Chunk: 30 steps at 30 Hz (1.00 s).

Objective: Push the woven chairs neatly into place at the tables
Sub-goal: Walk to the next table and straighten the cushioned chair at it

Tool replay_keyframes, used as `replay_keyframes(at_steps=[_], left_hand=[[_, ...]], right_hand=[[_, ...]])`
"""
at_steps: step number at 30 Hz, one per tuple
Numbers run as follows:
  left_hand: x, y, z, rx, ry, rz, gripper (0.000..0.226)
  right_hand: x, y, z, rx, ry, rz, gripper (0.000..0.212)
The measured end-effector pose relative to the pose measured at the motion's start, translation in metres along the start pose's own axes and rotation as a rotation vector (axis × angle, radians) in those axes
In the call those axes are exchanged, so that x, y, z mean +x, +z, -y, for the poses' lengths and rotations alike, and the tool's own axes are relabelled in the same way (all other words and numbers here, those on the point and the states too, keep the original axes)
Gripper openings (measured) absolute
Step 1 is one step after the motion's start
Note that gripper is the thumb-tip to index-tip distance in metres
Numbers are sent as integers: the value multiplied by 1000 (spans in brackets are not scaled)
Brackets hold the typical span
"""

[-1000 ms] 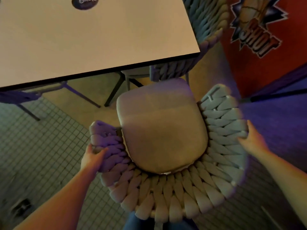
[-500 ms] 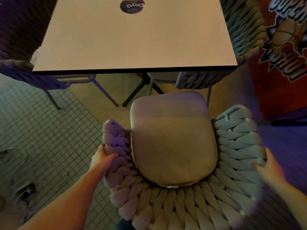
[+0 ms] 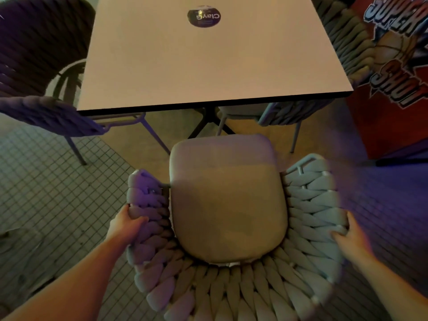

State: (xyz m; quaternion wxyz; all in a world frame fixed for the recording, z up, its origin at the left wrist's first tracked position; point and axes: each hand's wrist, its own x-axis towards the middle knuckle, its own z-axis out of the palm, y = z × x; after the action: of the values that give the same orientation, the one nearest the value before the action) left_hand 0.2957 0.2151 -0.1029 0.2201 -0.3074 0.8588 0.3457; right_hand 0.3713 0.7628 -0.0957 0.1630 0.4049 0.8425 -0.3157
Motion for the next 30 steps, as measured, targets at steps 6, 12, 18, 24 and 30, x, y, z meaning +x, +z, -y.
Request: replay_keyframes(at_steps=[6,12,18,24,30], left_hand=[[26,-26,8,8,-11,-13,49],[40,-34,6,39,1,-29,48],[37,-29,-1,34,0,-23,47],[29,-27,-6,24,-10,-19,48],[26,-28,1,-14,-31,-35,43]], right_hand=[[-11,23,31,23,1,-10,83],[-15,27,39,56,19,21,83],[-5,21,43,82,-1,34,83],[3,18,43,89,-17,45,80],[-1,20,46,62,-35,46,82]])
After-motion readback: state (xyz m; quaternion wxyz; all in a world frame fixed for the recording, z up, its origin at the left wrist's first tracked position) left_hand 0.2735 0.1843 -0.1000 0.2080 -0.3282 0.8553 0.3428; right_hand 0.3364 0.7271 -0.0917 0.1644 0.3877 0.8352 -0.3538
